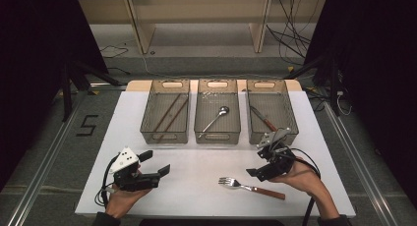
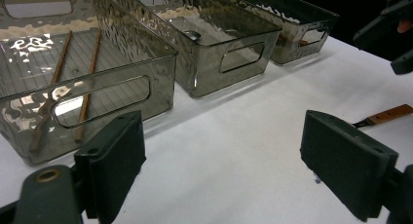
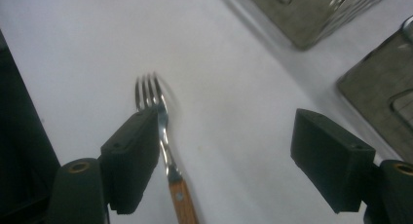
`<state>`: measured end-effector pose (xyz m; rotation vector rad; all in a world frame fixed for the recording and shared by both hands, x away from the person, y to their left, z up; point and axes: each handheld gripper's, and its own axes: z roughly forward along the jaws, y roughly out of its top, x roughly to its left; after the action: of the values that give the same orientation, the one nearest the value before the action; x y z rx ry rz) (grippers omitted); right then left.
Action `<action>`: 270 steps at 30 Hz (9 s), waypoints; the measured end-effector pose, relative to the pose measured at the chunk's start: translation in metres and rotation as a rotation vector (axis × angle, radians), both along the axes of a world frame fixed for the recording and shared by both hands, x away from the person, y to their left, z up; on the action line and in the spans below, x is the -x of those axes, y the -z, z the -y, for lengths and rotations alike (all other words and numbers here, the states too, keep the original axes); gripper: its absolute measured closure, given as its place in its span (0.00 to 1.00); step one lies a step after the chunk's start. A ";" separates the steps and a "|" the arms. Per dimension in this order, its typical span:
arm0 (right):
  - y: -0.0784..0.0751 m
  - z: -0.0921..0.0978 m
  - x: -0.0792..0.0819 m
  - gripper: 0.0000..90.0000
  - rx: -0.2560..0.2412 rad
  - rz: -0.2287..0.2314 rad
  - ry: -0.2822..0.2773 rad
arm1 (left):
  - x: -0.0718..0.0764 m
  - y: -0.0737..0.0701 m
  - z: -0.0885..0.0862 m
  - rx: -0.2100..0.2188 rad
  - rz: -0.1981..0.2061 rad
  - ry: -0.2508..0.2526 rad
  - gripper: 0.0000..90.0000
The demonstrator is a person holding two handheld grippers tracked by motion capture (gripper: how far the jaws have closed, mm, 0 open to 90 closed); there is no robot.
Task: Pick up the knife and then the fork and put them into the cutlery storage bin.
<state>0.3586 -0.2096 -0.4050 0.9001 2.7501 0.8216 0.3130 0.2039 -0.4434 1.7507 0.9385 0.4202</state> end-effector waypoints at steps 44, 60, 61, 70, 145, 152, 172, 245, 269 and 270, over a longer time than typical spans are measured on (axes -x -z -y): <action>0.049 -0.012 0.020 0.65 0.323 -0.139 -0.156 | 0.000 0.000 0.000 0.007 0.005 0.008 0.18; 0.050 -0.020 0.022 0.81 0.375 -0.138 -0.185 | 0.001 0.000 0.000 0.009 0.006 0.007 0.18; 0.050 -0.021 0.022 0.81 0.383 -0.137 -0.189 | 0.001 0.000 0.000 0.009 0.006 0.007 0.18; 0.049 -0.026 0.025 0.86 0.431 -0.119 -0.244 | 0.001 0.000 0.001 0.008 0.007 0.007 0.18; -0.057 0.058 -0.127 0.86 -0.120 0.078 0.423 | 0.000 0.000 -0.001 0.011 0.012 0.004 0.18; -0.051 0.064 -0.143 0.86 -0.121 0.056 0.484 | 0.000 0.000 0.000 0.013 0.012 0.004 0.18; -0.027 0.065 -0.160 0.86 -0.050 0.037 0.546 | 0.001 -0.001 -0.001 0.018 0.020 0.003 0.18; -0.009 0.057 -0.153 0.48 -0.108 0.012 0.534 | 0.001 -0.001 -0.001 0.017 0.020 0.008 0.18; -0.016 0.041 -0.055 0.32 -0.312 0.162 0.386 | 0.001 -0.001 0.000 0.020 0.011 0.008 0.18; -0.016 0.041 -0.052 0.32 -0.316 0.166 0.386 | 0.001 -0.001 0.000 0.020 0.012 0.008 0.18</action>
<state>0.4103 -0.2501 -0.3892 1.2974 2.2362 1.2026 0.3122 0.2040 -0.4422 1.7313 0.9237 0.4138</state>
